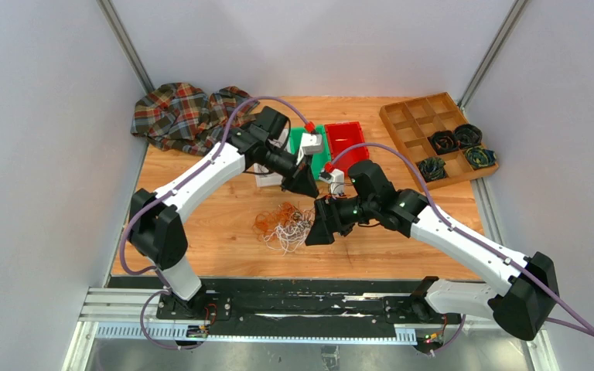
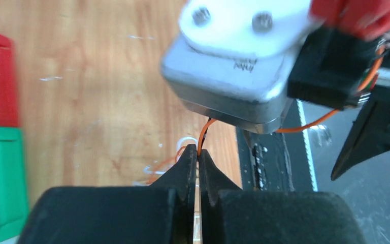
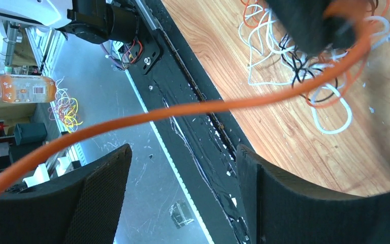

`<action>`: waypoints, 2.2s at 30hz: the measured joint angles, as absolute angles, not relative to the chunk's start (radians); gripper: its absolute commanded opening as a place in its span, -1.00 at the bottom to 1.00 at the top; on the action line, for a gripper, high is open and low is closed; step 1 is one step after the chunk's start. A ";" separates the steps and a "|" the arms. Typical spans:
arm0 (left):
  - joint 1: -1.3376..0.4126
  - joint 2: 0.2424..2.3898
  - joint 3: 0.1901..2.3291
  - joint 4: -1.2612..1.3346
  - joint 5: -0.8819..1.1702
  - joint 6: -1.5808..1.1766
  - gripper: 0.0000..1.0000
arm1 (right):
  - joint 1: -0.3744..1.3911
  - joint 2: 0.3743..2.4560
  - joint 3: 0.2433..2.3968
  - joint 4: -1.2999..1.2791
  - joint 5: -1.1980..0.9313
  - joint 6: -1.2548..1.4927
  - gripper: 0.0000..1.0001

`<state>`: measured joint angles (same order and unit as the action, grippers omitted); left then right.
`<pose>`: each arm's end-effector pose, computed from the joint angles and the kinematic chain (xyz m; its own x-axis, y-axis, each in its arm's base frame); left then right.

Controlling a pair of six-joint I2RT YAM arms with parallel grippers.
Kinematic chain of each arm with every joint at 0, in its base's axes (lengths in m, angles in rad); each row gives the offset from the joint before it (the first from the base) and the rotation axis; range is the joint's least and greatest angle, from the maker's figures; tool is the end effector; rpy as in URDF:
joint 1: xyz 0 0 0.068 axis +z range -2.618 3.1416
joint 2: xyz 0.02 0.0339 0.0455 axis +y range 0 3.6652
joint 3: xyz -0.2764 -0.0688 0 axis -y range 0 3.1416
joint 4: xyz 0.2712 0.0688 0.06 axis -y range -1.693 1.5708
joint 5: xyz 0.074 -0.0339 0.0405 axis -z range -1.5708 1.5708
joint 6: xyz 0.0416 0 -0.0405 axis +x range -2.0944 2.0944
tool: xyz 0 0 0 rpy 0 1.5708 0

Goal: Untangle the cables

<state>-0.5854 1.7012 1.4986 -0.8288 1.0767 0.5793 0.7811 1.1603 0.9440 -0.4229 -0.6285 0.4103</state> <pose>0.2980 -0.2415 0.3113 -0.2487 0.4763 -0.8434 0.9262 -0.1378 -0.3510 0.1773 0.2102 0.3031 -0.7493 -0.2885 -0.5961 -0.6605 0.3897 0.6418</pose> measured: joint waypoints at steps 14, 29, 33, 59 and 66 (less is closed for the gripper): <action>-0.457 1.473 1.484 -0.805 1.010 0.415 -0.99 | 0.772 1.113 0.922 -0.469 -0.416 0.416 0.68; -0.435 1.195 1.449 -0.981 0.956 0.544 -0.99 | 0.766 1.196 1.008 -0.761 -0.003 0.364 0.68; -0.426 1.150 1.427 -0.912 0.904 0.471 -0.99 | 0.766 1.198 1.008 -0.801 0.060 0.356 0.68; -0.456 1.178 1.198 -0.653 0.744 0.424 -0.99 | 0.765 1.087 1.114 -0.348 -0.173 0.287 0.48; -0.467 1.183 1.198 -0.657 0.726 0.465 -0.99 | 0.765 1.207 1.153 -0.224 -0.352 0.368 0.26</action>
